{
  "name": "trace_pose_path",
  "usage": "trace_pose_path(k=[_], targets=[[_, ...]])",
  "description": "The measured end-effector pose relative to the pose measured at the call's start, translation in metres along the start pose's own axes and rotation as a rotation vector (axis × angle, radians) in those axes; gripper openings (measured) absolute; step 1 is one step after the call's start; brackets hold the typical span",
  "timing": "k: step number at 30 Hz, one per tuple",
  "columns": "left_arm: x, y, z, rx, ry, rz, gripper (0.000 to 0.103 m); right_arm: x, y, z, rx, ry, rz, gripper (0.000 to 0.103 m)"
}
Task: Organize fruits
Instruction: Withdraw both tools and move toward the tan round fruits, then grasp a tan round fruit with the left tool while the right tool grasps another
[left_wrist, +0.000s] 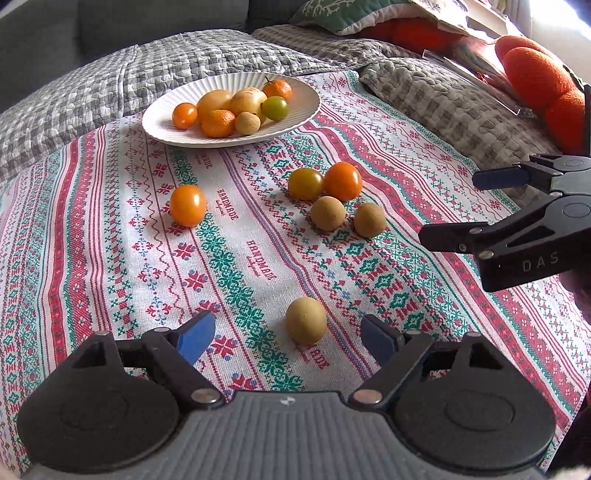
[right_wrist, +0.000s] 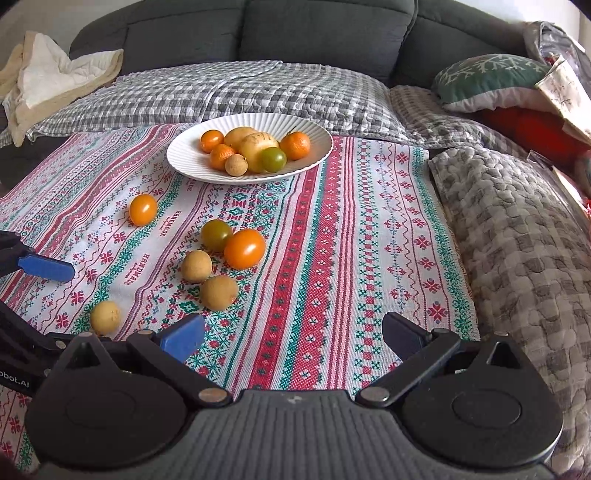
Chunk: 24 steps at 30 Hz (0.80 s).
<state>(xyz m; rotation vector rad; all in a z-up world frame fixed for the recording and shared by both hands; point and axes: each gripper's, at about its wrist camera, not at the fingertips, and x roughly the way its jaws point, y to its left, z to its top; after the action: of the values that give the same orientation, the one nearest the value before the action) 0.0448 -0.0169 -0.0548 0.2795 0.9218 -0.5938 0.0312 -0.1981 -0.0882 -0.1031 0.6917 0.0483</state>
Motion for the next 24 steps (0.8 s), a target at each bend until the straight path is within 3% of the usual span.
trace_pose_path(k=[9, 12, 19, 24], targets=[[0.001, -0.003, 0.002, 0.002, 0.027, -0.069, 0.040, 0.015, 0.005, -0.002, 0.007, 0.040, 0.079, 0.099], [0.002, -0.005, 0.005, 0.014, 0.029, -0.059, 0.025, 0.018, 0.009, -0.001, 0.001, 0.042, 0.094, 0.096], [0.004, -0.002, 0.010, -0.009, 0.038, -0.039, 0.025, 0.027, 0.023, 0.005, -0.034, 0.036, 0.102, 0.083], [0.005, 0.000, 0.012, -0.033, 0.042, -0.015, 0.025, 0.033, 0.033, 0.010, -0.047, 0.029, 0.087, 0.065]])
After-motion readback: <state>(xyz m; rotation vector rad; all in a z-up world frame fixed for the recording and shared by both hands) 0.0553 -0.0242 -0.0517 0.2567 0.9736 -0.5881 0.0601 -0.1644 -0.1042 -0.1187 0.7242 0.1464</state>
